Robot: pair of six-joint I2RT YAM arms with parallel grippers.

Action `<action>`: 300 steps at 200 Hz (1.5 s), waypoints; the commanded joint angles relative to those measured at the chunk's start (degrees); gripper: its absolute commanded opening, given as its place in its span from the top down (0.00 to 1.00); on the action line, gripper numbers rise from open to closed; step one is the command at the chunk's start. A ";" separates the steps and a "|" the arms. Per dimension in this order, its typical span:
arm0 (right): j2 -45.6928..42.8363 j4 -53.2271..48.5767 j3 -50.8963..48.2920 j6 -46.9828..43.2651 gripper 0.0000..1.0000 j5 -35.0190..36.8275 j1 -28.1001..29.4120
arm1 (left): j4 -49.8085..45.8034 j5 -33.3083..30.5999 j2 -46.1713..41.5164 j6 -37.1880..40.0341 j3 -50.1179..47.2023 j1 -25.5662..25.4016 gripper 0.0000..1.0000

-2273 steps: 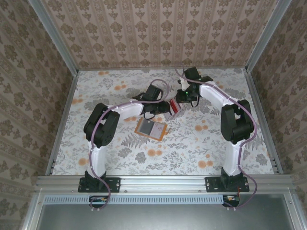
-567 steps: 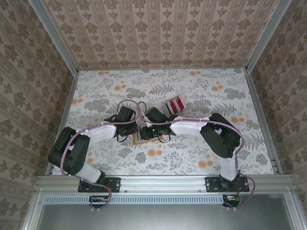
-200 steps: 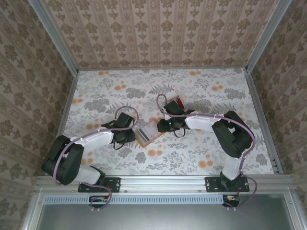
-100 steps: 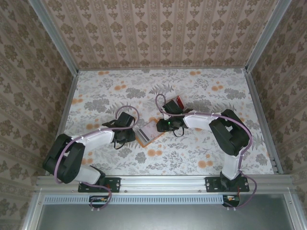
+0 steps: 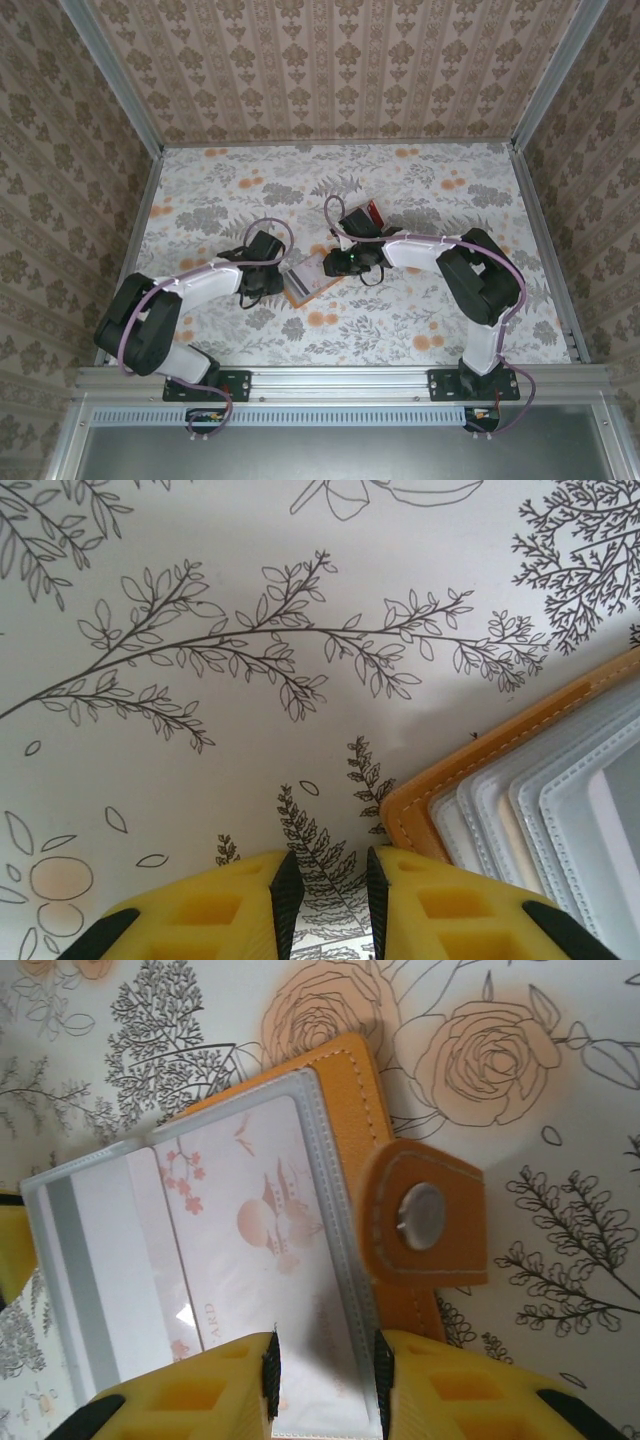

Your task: Put the credit cards into the card holder

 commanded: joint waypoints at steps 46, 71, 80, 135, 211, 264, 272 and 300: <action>-3.79 4.23 -0.94 3.36 0.67 -5.20 -0.02 | 4.04 2.00 3.49 -0.41 0.11 -0.98 0.71; -3.20 6.84 -1.37 5.50 0.67 -8.61 -0.53 | 4.02 2.00 3.53 -0.47 0.11 -0.98 0.71; -3.04 7.98 -1.57 6.23 0.67 -9.76 -0.63 | 4.12 1.91 3.53 -0.46 0.02 -0.98 0.71; -3.28 2.33 -0.97 2.52 0.66 -2.51 -1.03 | 4.17 1.95 3.48 -0.35 -0.01 -0.98 0.71; 0.44 0.37 -0.98 0.18 0.66 -1.30 -2.52 | 3.96 1.97 4.36 -0.20 0.66 -1.07 0.71; 2.22 0.69 -0.14 0.32 0.66 -2.91 -1.77 | 3.59 1.87 4.62 -0.10 1.24 -1.07 0.71; 2.43 0.97 -0.15 0.41 0.66 -3.33 -1.77 | 3.58 1.85 4.76 -0.10 1.31 -1.03 0.71; 2.11 1.43 0.08 0.93 0.66 -4.91 -0.96 | 3.66 1.95 4.94 -0.13 1.39 -1.16 0.71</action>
